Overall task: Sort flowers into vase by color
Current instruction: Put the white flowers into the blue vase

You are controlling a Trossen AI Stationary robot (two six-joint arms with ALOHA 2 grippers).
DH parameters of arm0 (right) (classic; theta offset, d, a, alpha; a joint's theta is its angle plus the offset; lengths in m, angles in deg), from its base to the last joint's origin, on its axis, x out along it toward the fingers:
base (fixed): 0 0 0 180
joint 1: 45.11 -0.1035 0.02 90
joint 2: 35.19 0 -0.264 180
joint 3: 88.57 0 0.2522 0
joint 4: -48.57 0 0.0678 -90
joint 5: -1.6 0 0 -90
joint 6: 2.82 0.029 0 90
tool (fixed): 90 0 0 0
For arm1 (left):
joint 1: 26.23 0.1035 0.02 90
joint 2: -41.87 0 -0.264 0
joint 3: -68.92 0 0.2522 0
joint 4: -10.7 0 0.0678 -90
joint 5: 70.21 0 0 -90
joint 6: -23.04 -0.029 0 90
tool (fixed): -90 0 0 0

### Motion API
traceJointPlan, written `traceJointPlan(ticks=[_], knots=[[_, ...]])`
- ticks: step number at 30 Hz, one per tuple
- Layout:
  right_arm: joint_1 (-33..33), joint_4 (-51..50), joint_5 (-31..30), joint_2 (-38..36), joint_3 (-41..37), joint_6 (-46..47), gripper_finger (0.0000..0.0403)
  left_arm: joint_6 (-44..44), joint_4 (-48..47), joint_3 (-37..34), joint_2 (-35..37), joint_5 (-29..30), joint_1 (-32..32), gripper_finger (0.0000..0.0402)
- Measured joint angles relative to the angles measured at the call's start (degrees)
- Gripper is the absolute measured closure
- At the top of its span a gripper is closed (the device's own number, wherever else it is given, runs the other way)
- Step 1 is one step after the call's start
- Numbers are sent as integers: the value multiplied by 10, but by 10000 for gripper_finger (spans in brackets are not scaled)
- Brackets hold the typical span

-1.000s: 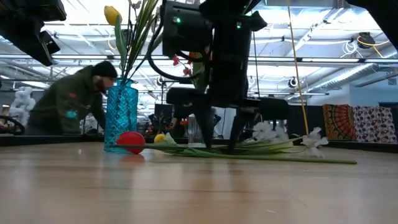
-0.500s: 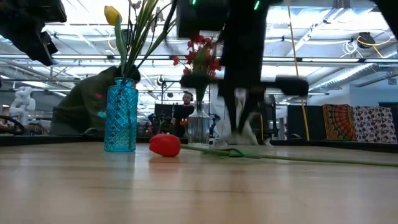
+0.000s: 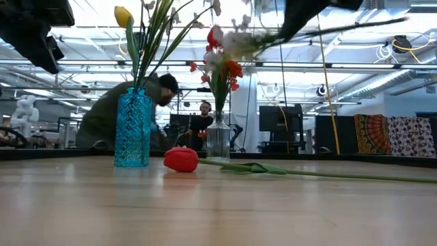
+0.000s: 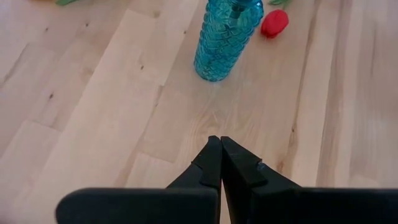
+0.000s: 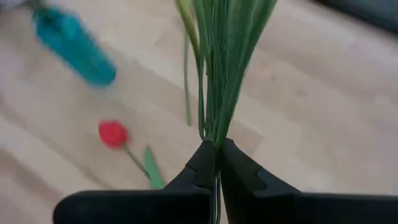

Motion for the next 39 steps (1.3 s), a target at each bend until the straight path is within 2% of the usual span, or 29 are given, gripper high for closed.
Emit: traceJointPlan(ticks=[3,6,8,10,23,27,32,39], knots=[[-19,-35,18,-29,0,-75,399,0,0,0,-1,0,0,393],[-35,-88,55,-48,0,-60,399,0,0,0,-4,0,0,393],[-51,-124,55,-54,0,-36,399,0,2,0,-6,0,0,393],[-72,-149,27,-58,0,-15,399,0,12,0,-7,0,0,393],[-214,-106,-247,-86,-3,44,399,0,87,0,-10,20,0,393],[-229,-49,-282,-86,-4,28,399,-1,127,0,-11,6,0,393],[-229,61,-290,-86,-4,-57,399,-33,211,0,-18,-60,-5,393],[-219,246,-287,-62,-4,-211,399,-57,364,0,-77,-62,-67,393]])
